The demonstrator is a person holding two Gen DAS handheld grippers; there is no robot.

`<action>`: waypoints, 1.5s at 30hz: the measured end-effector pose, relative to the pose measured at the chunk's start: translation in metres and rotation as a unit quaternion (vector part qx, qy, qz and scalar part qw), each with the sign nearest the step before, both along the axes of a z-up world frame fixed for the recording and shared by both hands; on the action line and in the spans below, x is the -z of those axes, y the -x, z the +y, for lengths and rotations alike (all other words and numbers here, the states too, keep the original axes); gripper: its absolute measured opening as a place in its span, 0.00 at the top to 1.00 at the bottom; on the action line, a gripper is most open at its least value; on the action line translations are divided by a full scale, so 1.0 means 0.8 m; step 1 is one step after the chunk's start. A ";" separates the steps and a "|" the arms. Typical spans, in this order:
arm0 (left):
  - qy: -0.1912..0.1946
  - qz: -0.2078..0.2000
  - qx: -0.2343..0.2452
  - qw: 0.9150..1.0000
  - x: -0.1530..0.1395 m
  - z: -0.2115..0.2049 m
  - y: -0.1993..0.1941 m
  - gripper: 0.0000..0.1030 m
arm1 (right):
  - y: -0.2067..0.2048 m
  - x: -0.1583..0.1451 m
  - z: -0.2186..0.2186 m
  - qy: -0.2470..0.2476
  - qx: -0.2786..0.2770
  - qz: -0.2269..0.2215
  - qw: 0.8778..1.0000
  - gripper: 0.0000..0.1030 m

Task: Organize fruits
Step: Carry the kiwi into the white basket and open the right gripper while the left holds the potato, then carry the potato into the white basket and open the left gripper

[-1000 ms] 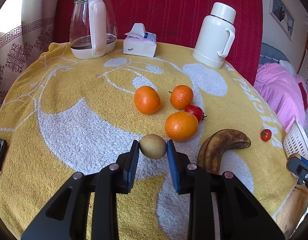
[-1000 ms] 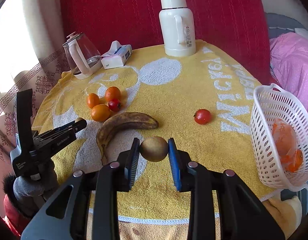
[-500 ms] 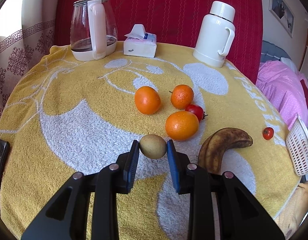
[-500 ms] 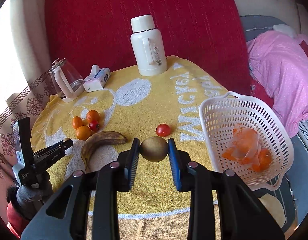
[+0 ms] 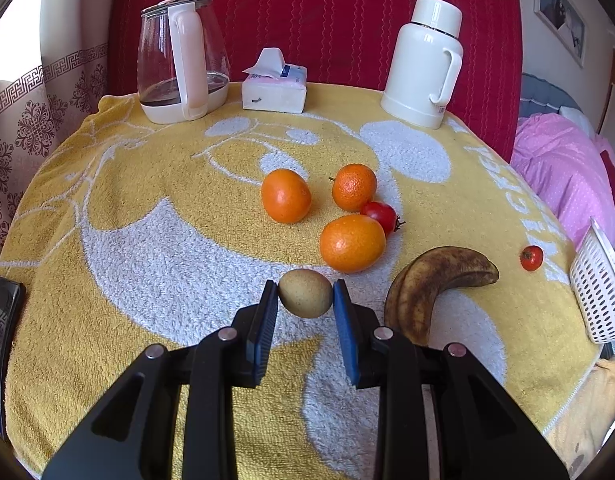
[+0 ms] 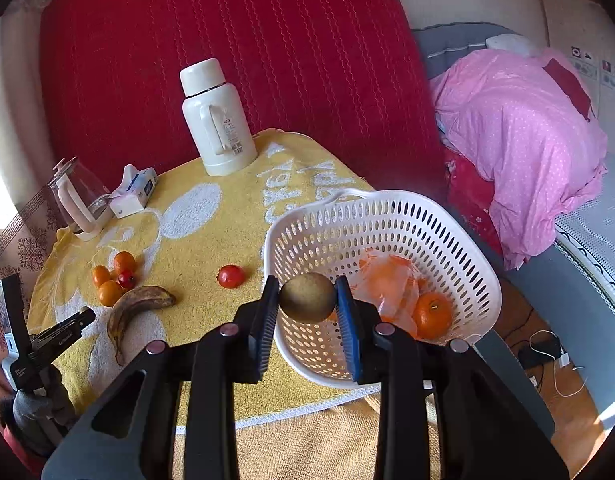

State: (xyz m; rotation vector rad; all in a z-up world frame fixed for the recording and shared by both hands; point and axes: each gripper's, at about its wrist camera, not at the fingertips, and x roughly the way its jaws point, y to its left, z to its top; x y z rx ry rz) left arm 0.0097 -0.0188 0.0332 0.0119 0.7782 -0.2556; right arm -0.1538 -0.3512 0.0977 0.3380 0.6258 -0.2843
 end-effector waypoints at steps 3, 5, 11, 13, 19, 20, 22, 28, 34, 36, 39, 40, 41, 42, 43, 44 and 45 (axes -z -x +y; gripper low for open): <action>-0.002 -0.001 0.003 1.000 -0.002 -0.004 0.004 0.72 | 0.002 0.005 -0.005 -0.002 0.003 0.003 1.000 0.71; -0.003 -0.002 0.006 1.000 -0.003 -0.006 0.007 0.72 | 0.002 0.008 -0.005 -0.004 0.004 0.005 1.000 0.71; -0.007 -0.008 0.014 1.000 -0.010 -0.015 0.014 0.72 | 0.004 0.019 -0.015 -0.015 0.014 0.009 1.000 0.70; -0.009 -0.011 0.017 1.000 -0.013 -0.019 0.017 0.72 | 0.006 0.022 -0.020 -0.020 0.020 0.010 1.000 0.65; -0.014 -0.017 0.026 0.999 -0.022 -0.032 0.024 0.72 | 0.017 0.025 -0.032 -0.028 0.034 0.001 0.999 0.59; -0.015 -0.018 0.028 0.999 -0.023 -0.035 0.026 0.72 | 0.018 0.025 -0.034 -0.029 0.036 -0.001 0.999 0.59; -0.017 -0.021 0.034 0.999 -0.026 -0.041 0.030 0.72 | 0.023 0.026 -0.038 -0.030 0.041 -0.003 0.999 0.59; -0.023 -0.033 0.056 0.998 -0.040 -0.067 0.040 0.72 | 0.034 0.028 -0.049 -0.034 0.051 -0.010 0.998 0.56; -0.030 -0.049 0.102 0.993 -0.054 -0.116 0.059 0.72 | 0.042 0.029 -0.060 -0.043 0.063 -0.021 0.997 0.48; -0.032 -0.051 0.121 0.991 -0.056 -0.135 0.065 0.72 | 0.045 0.029 -0.065 -0.045 0.067 -0.024 0.996 0.40; -0.031 -0.052 0.153 0.986 -0.060 -0.165 0.076 0.72 | 0.048 0.029 -0.072 -0.050 0.072 -0.028 0.996 0.37; -0.032 -0.052 0.162 0.985 -0.062 -0.175 0.081 0.72 | 0.048 0.029 -0.074 -0.051 0.073 -0.029 0.996 0.37; -0.030 -0.051 0.172 0.983 -0.064 -0.185 0.084 0.72 | 0.049 0.029 -0.076 -0.051 0.074 -0.030 0.996 0.37; -0.026 -0.048 0.183 0.982 -0.066 -0.195 0.089 0.72 | 0.049 0.029 -0.077 -0.050 0.074 -0.030 0.996 0.37; -0.022 -0.048 0.195 0.979 -0.069 -0.205 0.093 0.72 | 0.049 0.030 -0.078 -0.048 0.074 -0.030 0.996 0.36; -0.020 -0.049 0.206 0.977 -0.072 -0.214 0.098 0.72 | 0.049 0.030 -0.079 -0.046 0.074 -0.030 0.996 0.36; -0.019 -0.050 0.217 0.975 -0.074 -0.224 0.103 0.72 | 0.050 0.030 -0.080 -0.045 0.075 -0.030 0.996 0.36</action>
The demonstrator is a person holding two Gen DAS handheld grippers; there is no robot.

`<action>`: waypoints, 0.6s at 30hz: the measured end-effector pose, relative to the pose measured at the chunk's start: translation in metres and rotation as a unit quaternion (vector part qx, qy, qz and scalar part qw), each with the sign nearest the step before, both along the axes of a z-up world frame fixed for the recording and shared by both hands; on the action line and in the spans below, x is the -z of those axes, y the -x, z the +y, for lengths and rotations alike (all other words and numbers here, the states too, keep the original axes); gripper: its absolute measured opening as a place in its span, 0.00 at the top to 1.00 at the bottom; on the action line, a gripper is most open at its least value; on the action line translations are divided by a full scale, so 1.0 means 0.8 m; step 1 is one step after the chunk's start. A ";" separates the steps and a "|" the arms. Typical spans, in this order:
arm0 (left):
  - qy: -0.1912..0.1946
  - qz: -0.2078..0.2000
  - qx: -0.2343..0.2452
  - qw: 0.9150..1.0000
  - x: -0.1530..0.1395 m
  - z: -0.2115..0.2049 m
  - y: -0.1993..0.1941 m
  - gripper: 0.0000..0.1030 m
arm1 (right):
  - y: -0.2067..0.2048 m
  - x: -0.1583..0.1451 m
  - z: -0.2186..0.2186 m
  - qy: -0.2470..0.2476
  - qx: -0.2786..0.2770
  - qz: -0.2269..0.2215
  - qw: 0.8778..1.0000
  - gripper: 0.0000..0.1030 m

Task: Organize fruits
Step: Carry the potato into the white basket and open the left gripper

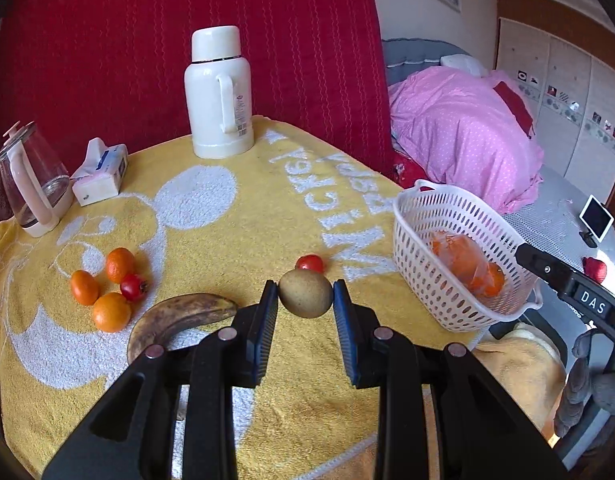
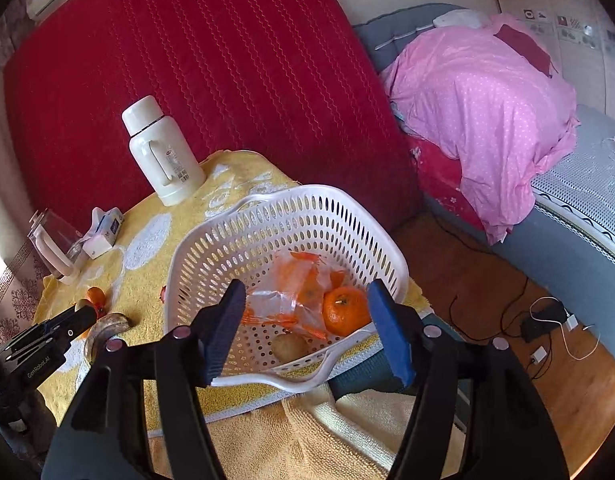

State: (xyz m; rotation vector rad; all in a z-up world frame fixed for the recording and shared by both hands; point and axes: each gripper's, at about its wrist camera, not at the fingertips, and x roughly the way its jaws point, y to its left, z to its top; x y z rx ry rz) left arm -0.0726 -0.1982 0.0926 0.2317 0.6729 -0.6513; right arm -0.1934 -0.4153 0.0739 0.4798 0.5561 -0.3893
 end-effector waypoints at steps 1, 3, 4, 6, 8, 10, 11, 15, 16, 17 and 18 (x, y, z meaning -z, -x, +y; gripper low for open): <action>0.002 -0.001 0.012 1.000 -0.003 -0.009 0.004 0.72 | 0.000 0.000 -0.001 0.000 0.001 0.000 1.000 0.36; 0.004 0.000 0.031 1.000 -0.007 -0.026 0.011 0.72 | 0.001 0.001 -0.003 -0.002 0.002 -0.002 1.000 0.36; 0.006 0.002 0.039 0.999 -0.009 -0.034 0.014 0.72 | 0.002 0.001 -0.005 -0.003 0.002 -0.002 1.000 0.36; 0.009 0.008 0.055 0.998 -0.012 -0.047 0.017 0.72 | 0.004 0.001 -0.006 -0.003 0.004 -0.004 1.000 0.36; 0.008 0.011 0.064 0.998 -0.013 -0.060 0.021 0.72 | 0.006 0.002 -0.009 -0.004 0.005 -0.005 1.000 0.36; 0.008 0.014 0.076 0.997 -0.014 -0.073 0.026 0.72 | 0.008 0.003 -0.011 -0.005 0.007 -0.005 1.000 0.36; 0.008 0.015 0.082 0.996 -0.015 -0.079 0.028 0.72 | 0.008 0.004 -0.012 -0.006 0.008 -0.006 1.000 0.36; 0.007 0.012 0.106 0.994 -0.017 -0.099 0.037 0.72 | 0.011 0.005 -0.017 -0.011 0.014 -0.008 1.000 0.35; 0.007 0.011 0.110 0.994 -0.017 -0.103 0.038 0.72 | 0.012 0.006 -0.018 -0.012 0.015 -0.008 1.000 0.35; 0.008 0.013 0.115 0.993 -0.016 -0.107 0.039 0.72 | 0.012 0.006 -0.019 -0.013 0.015 -0.009 1.000 0.35; 0.010 0.014 0.120 0.993 -0.016 -0.110 0.040 0.71 | 0.012 0.007 -0.020 -0.013 0.016 -0.008 1.000 0.35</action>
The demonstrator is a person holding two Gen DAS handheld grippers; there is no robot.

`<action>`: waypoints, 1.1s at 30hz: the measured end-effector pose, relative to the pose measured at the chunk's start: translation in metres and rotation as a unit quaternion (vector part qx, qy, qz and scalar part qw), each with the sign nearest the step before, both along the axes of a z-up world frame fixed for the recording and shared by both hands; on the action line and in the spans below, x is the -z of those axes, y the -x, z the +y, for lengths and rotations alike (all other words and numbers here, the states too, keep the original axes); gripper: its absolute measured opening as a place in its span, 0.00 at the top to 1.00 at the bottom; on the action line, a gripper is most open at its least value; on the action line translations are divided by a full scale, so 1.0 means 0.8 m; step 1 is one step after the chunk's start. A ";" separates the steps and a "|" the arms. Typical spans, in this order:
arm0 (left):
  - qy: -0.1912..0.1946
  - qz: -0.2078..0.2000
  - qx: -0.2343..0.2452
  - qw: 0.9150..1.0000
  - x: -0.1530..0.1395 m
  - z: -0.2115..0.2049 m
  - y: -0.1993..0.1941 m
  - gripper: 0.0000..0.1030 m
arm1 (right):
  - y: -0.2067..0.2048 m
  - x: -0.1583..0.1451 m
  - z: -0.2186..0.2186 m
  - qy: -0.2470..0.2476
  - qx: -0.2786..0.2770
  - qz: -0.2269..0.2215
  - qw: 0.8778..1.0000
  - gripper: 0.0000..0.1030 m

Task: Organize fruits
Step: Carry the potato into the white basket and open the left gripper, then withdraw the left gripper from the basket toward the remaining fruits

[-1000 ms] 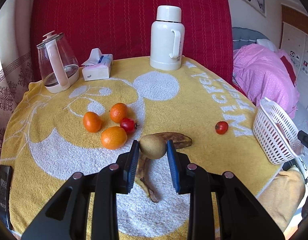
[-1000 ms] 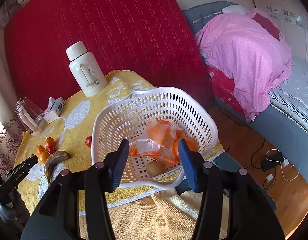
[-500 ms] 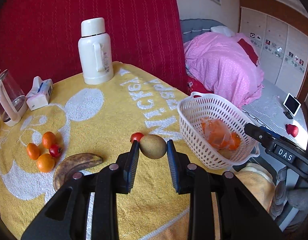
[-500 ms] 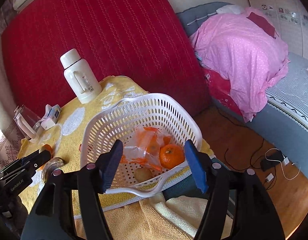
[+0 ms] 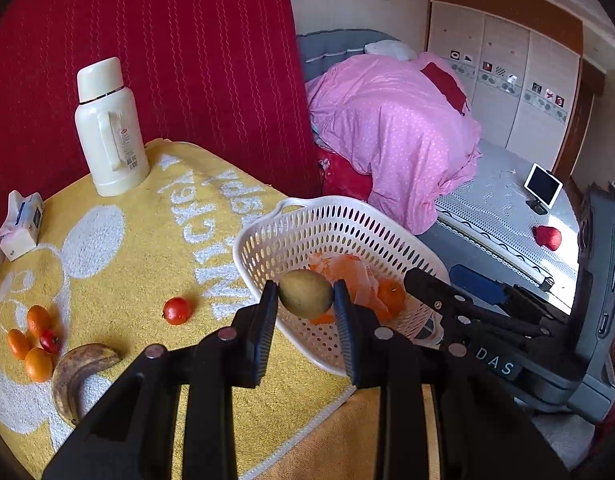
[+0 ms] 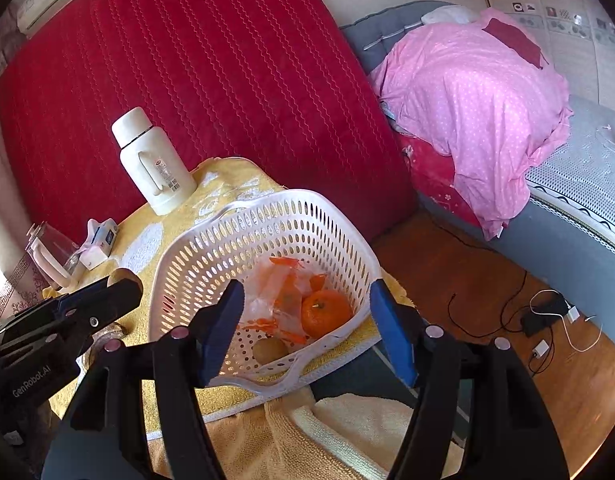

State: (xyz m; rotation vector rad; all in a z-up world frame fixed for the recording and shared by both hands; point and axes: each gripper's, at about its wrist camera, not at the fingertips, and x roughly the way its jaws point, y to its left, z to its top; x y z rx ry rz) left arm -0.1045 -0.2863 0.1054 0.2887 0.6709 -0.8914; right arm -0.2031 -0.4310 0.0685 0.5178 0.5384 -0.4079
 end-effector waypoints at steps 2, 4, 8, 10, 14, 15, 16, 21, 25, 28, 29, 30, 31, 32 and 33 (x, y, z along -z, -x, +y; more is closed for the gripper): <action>0.002 0.003 0.003 1.000 0.002 -0.004 0.002 0.64 | 0.001 0.001 -0.002 -0.001 0.001 0.000 1.000 0.35; 0.005 0.003 -0.003 1.000 0.004 -0.004 0.001 0.44 | 0.002 0.001 -0.003 -0.003 0.002 0.000 1.000 0.35; 0.007 0.004 -0.021 1.000 0.007 0.004 -0.007 0.40 | 0.003 0.002 -0.005 -0.005 0.004 0.000 1.000 0.35; 0.010 0.002 -0.032 0.999 0.007 0.011 -0.012 0.38 | 0.002 0.003 -0.006 -0.006 0.005 0.001 1.000 0.35; 0.016 -0.009 -0.045 0.999 0.007 0.022 -0.017 0.29 | 0.000 0.004 -0.004 -0.004 0.004 0.003 1.000 0.35; 0.016 -0.011 -0.047 0.999 0.006 0.024 -0.018 0.28 | 0.001 0.004 -0.004 -0.004 0.004 0.003 1.000 0.35; 0.016 -0.012 -0.049 0.999 0.006 0.025 -0.019 0.27 | 0.001 0.004 -0.003 -0.004 0.004 0.003 1.000 0.35; 0.016 -0.014 -0.064 0.998 0.008 0.036 -0.025 0.13 | 0.002 0.003 -0.001 -0.002 0.005 0.002 1.000 0.35; 0.013 -0.005 -0.078 0.997 0.011 0.047 -0.033 0.11 | 0.002 0.001 0.000 -0.001 0.004 0.002 1.000 0.35; 0.013 0.005 -0.096 0.995 0.016 0.061 -0.041 0.10 | 0.003 -0.001 0.003 0.001 0.004 0.001 1.000 0.35; 0.013 0.008 -0.102 0.995 0.017 0.065 -0.044 0.10 | 0.003 -0.002 0.004 0.001 0.003 0.001 1.000 0.34; 0.013 0.011 -0.109 0.994 0.019 0.070 -0.048 0.10 | 0.002 -0.002 0.005 0.001 0.003 0.001 1.000 0.32; 0.013 0.013 -0.116 0.993 0.020 0.075 -0.051 0.10 | 0.001 -0.003 0.006 0.000 0.002 0.001 1.000 0.30; 0.013 0.015 -0.121 0.992 0.021 0.080 -0.054 0.10 | 0.000 -0.004 0.008 0.000 0.001 0.000 1.000 0.28; 0.014 0.017 -0.127 0.992 0.021 0.085 -0.057 0.10 | -0.001 -0.004 0.009 0.001 -0.001 0.000 1.000 0.28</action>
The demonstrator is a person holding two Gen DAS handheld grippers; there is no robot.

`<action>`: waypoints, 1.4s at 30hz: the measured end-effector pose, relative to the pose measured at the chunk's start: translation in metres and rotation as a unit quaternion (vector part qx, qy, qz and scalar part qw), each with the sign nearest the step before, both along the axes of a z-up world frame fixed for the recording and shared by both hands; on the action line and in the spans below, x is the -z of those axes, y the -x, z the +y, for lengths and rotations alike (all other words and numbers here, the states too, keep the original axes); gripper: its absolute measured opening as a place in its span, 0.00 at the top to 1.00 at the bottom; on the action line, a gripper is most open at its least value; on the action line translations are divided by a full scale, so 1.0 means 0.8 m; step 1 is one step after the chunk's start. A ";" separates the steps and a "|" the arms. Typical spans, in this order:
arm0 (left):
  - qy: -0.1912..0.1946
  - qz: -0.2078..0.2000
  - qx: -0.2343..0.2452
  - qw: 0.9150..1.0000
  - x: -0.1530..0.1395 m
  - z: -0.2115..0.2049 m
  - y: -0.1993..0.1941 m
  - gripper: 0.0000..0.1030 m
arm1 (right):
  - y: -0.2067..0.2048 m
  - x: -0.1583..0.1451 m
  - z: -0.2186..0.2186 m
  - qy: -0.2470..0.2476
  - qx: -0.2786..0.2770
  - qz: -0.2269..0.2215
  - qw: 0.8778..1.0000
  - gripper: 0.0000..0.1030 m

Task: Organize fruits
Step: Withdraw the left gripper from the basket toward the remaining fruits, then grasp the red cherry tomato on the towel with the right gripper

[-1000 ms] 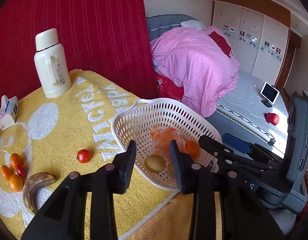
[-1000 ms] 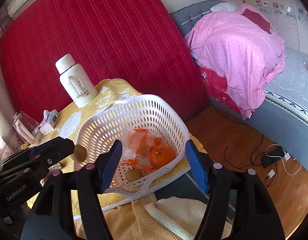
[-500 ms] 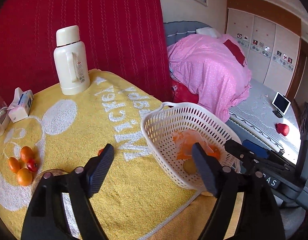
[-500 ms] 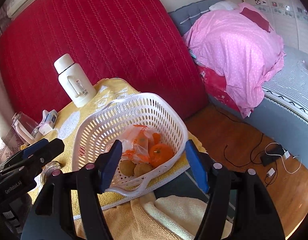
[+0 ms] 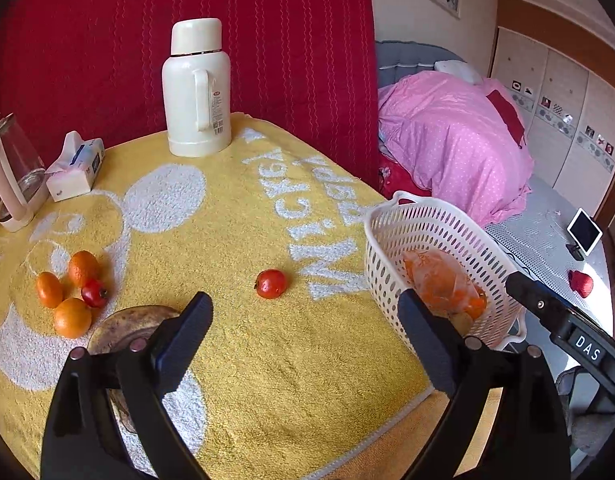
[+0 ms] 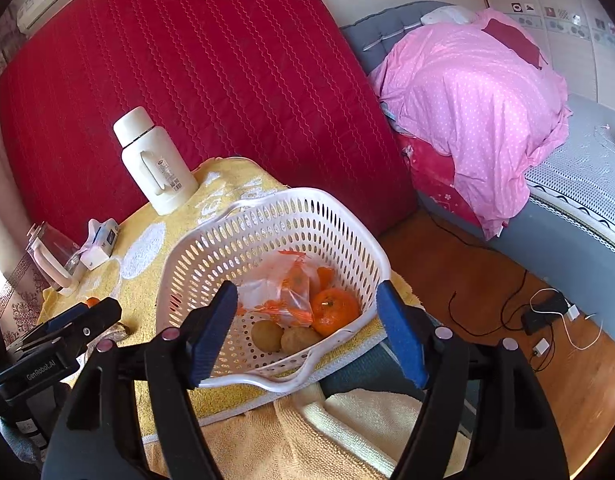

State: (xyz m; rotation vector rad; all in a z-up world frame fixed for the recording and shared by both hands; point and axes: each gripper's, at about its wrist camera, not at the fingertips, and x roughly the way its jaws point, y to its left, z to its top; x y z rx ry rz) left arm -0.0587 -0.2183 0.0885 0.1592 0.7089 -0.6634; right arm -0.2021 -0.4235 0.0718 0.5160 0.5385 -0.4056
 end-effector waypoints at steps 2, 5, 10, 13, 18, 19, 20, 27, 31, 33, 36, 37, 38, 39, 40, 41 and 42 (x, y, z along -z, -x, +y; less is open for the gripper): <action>0.002 0.003 -0.010 1.000 0.000 0.009 -0.006 0.09 | -0.003 -0.002 0.005 0.002 -0.005 0.000 1.000 0.28; 0.006 0.005 -0.024 1.000 0.000 0.021 -0.012 0.09 | -0.007 -0.005 0.011 0.005 -0.010 -0.001 1.000 0.25; 0.008 0.010 -0.040 0.999 0.004 0.037 -0.024 0.09 | -0.013 -0.012 0.020 0.013 -0.013 -0.003 1.000 0.22; 0.008 0.016 -0.049 0.999 0.008 0.047 -0.030 0.09 | -0.018 -0.016 0.026 0.016 -0.017 -0.002 1.000 0.22; 0.000 0.018 -0.072 0.997 0.015 0.065 -0.039 0.09 | -0.028 -0.022 0.041 0.029 -0.020 0.003 0.999 0.22; 0.000 0.018 -0.076 0.997 0.016 0.070 -0.041 0.09 | -0.031 -0.023 0.045 0.033 -0.023 0.003 0.999 0.22; 0.001 0.018 -0.080 0.997 0.017 0.075 -0.042 0.09 | -0.033 -0.025 0.049 0.036 -0.026 0.003 0.999 0.22; -0.005 0.020 -0.118 0.993 0.023 0.110 -0.058 0.09 | -0.052 -0.033 0.086 0.076 -0.050 0.007 0.996 0.22; -0.008 0.016 -0.138 0.990 0.027 0.133 -0.066 0.09 | -0.064 -0.033 0.106 0.087 -0.069 0.010 0.994 0.22; -0.007 0.016 -0.148 0.989 0.028 0.146 -0.069 0.09 | -0.070 -0.032 0.117 0.092 -0.076 0.013 0.993 0.22; -0.010 0.017 -0.167 0.986 0.030 0.165 -0.076 0.09 | -0.079 -0.032 0.138 0.111 -0.093 0.016 0.989 0.22; -0.012 0.018 -0.175 0.984 0.031 0.171 -0.078 0.09 | -0.081 -0.031 0.146 0.117 -0.101 0.018 0.988 0.22; -0.012 0.019 -0.182 0.983 0.033 0.178 -0.081 0.09 | -0.085 -0.030 0.153 0.121 -0.109 0.019 0.986 0.22; -0.010 0.021 -0.188 0.982 0.034 0.186 -0.084 0.09 | -0.088 -0.029 0.160 0.124 -0.118 0.021 0.985 0.22; -0.009 0.024 -0.195 0.981 0.036 0.193 -0.087 0.09 | -0.092 -0.028 0.167 0.126 -0.126 0.023 0.984 0.22; -0.007 0.025 -0.201 0.979 0.037 0.199 -0.089 0.09 | -0.095 -0.027 0.174 0.127 -0.133 0.024 0.983 0.22; -0.006 0.026 -0.207 0.978 0.038 0.205 -0.092 0.09 | -0.097 -0.026 0.180 0.128 -0.140 0.026 0.982 0.22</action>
